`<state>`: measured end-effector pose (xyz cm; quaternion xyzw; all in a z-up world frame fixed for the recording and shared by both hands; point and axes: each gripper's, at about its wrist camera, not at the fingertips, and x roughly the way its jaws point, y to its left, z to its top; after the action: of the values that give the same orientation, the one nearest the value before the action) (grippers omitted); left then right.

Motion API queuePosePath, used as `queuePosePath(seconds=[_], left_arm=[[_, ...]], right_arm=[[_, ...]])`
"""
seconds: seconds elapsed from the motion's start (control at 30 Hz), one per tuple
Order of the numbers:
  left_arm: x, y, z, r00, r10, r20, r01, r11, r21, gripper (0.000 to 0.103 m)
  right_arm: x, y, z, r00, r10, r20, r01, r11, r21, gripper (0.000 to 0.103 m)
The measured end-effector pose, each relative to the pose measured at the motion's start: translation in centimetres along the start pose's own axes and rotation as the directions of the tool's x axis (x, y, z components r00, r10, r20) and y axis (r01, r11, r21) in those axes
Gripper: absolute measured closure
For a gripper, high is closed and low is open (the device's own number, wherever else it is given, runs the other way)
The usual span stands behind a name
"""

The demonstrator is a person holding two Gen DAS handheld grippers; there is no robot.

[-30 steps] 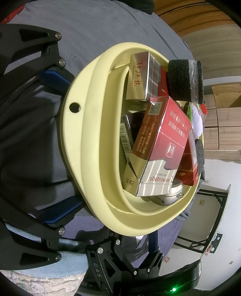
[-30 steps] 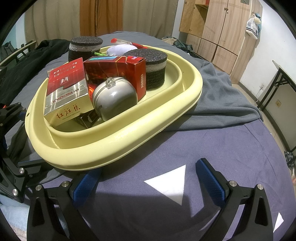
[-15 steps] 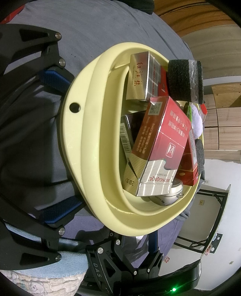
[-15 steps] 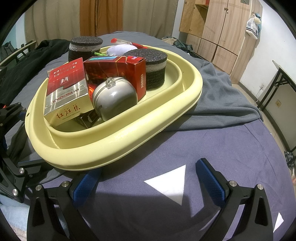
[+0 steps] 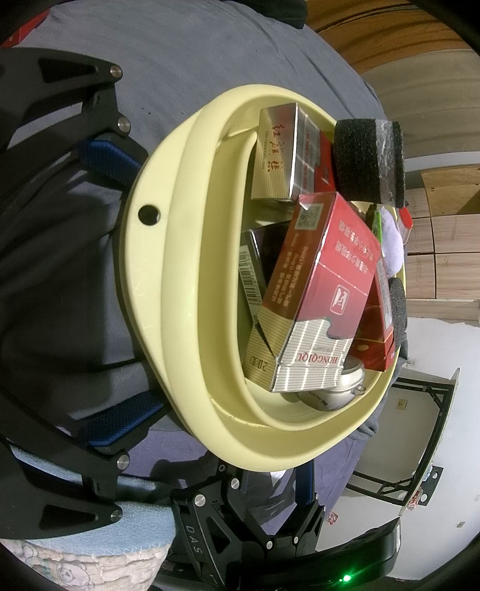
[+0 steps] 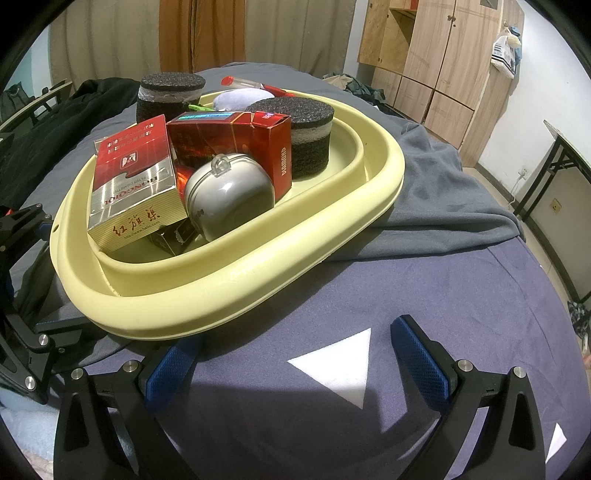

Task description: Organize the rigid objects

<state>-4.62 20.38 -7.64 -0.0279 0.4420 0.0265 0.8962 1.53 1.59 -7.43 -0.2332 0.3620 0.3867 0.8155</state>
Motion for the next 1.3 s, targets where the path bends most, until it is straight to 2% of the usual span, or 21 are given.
queuePosePath(seconds=[1.3], left_arm=[[0.0, -0.18, -0.17, 1.0, 0.004, 0.001, -0.004, 1.0, 0.004, 0.0]], right_arm=[[-0.01, 0.0, 0.0, 1.0, 0.0, 0.0, 0.0, 1.0, 0.0, 0.0]])
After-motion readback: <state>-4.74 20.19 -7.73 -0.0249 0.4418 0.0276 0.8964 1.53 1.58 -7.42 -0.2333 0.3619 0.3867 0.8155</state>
